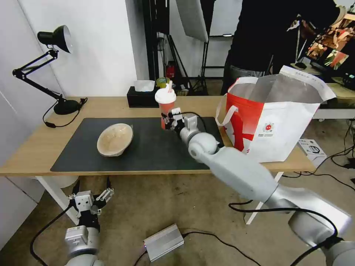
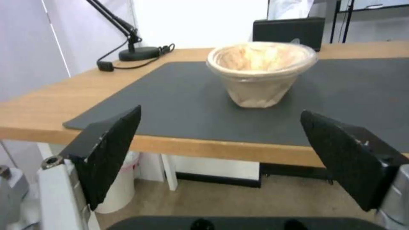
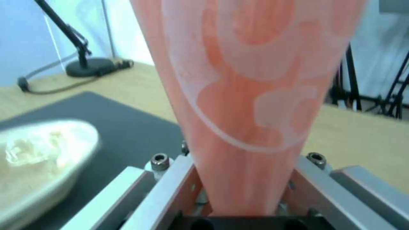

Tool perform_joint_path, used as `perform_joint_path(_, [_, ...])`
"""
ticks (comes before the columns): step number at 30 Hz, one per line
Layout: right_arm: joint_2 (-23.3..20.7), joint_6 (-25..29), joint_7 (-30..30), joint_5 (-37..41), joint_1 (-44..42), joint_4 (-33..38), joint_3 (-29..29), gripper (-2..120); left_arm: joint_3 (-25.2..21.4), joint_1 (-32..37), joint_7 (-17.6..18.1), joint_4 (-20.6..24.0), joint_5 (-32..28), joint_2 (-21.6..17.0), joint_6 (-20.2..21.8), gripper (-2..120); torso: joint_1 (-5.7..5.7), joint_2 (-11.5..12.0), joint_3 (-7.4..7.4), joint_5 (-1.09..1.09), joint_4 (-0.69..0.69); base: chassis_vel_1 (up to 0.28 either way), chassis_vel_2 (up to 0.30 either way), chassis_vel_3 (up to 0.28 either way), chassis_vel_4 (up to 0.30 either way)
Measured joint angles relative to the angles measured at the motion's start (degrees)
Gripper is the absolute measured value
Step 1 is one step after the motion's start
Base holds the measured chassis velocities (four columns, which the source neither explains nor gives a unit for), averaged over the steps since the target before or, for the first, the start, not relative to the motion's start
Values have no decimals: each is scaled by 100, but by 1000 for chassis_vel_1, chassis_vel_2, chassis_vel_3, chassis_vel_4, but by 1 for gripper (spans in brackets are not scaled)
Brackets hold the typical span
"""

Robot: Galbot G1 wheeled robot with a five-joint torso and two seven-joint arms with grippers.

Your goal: Pick up the trash from the table and place it into the takeout bag.

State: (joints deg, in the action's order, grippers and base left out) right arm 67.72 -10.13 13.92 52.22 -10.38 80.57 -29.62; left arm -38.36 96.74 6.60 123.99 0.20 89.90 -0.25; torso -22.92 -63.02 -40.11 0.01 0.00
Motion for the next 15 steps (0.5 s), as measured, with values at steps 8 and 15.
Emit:
perform_joint_path(8, [-552, -288, 108, 490, 688, 728, -154, 6, -7, 49, 0, 139, -16, -66, 14, 100, 0, 0, 0, -1, 0, 0, 0, 0, 0])
perform_joint_path(15, [-896, -439, 186, 699, 1011, 1092, -169, 6, -10, 118, -4, 231, 1, -148, 19, 100, 0, 0, 0, 0, 0, 0, 0, 0, 0])
